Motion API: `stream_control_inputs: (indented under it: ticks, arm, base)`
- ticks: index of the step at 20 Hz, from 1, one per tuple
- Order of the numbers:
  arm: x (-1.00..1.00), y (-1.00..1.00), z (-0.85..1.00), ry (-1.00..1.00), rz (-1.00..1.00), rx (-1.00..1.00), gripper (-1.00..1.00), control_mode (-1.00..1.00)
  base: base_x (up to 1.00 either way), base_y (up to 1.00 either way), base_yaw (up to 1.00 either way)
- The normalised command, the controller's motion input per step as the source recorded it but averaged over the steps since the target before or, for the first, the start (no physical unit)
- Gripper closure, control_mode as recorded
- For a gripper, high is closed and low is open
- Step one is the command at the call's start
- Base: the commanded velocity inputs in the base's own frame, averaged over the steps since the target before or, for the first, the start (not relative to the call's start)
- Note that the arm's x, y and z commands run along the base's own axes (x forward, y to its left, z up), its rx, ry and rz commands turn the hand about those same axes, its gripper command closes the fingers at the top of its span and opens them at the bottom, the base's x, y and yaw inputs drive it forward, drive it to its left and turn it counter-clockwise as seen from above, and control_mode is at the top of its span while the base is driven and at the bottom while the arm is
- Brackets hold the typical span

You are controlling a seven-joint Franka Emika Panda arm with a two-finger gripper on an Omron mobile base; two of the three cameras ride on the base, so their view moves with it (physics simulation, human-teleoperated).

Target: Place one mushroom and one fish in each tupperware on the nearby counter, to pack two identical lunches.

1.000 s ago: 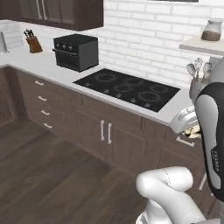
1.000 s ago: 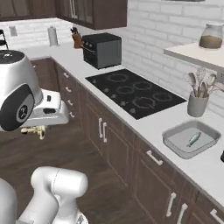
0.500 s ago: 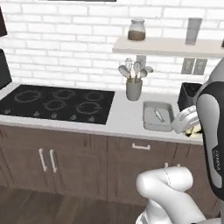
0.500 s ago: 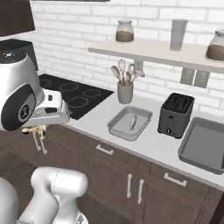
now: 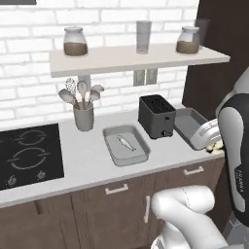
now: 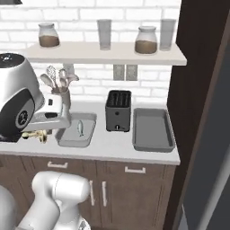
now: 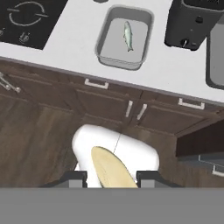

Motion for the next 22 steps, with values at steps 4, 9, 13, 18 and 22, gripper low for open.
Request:
stream_control_inputs:
  ticks: [4, 9, 13, 18, 22]
  arm:
    - [0.00, 0.00, 0.00, 0.00, 0.00, 0.00, 1.00, 1.00]
    - [0.00, 0.00, 0.00, 0.00, 0.00, 0.00, 1.00, 1.00]
    - [0.00, 0.00, 0.00, 0.00, 0.00, 0.00, 1.00, 1.00]
    - [0.00, 0.00, 0.00, 0.00, 0.00, 0.00, 1.00, 1.00]
    - [0.12, 0.07, -0.06, -0.01, -0.04, 0.00, 1.00, -1.00]
  base:
    - [0.63, 0.30, -0.36]
    - [-0.15, 0.35, -0.41]
    - [-0.45, 0.42, -0.30]
    - [-0.13, 0.62, -0.14]
    - [0.13, 0.31, -0.09]
